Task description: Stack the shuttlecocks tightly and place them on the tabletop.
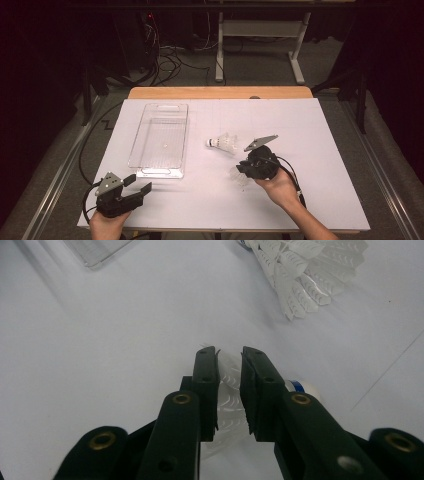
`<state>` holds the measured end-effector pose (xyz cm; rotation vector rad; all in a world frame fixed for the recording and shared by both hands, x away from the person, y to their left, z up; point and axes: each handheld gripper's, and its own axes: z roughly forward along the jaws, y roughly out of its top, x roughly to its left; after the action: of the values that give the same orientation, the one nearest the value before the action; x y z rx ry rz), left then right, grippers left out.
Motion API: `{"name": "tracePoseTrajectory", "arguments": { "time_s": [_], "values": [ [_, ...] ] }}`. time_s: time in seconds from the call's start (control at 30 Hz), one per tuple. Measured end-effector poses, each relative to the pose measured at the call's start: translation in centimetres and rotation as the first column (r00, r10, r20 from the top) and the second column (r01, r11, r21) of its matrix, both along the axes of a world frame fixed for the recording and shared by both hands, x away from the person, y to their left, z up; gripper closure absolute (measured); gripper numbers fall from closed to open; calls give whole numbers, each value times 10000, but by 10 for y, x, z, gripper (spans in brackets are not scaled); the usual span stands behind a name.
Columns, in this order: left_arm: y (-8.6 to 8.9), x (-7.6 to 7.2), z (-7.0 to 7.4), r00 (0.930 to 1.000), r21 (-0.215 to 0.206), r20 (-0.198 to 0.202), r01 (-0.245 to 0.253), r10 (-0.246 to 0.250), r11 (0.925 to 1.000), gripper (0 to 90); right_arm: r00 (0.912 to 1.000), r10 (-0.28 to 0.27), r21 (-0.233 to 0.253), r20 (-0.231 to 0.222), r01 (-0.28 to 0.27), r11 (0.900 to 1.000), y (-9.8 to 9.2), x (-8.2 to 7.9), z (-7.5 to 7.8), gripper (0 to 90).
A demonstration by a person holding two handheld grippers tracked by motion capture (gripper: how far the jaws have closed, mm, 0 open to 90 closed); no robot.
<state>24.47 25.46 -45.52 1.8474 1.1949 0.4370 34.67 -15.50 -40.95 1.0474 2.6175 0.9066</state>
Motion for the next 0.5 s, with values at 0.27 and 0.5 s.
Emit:
{"name": "tracePoseTrajectory", "arguments": {
  "time_s": [0.27,0.5],
  "values": [
    [0,0,0,10000,4,10,-7,7,10000,334,9999,-68,70,96,67,10000,-4,0,3,845],
    [0,0,0,10000,-5,6,-7,7,10000,334,9998,-44,-7,194,45,10000,-6,-1,5,898]
  ]
}}
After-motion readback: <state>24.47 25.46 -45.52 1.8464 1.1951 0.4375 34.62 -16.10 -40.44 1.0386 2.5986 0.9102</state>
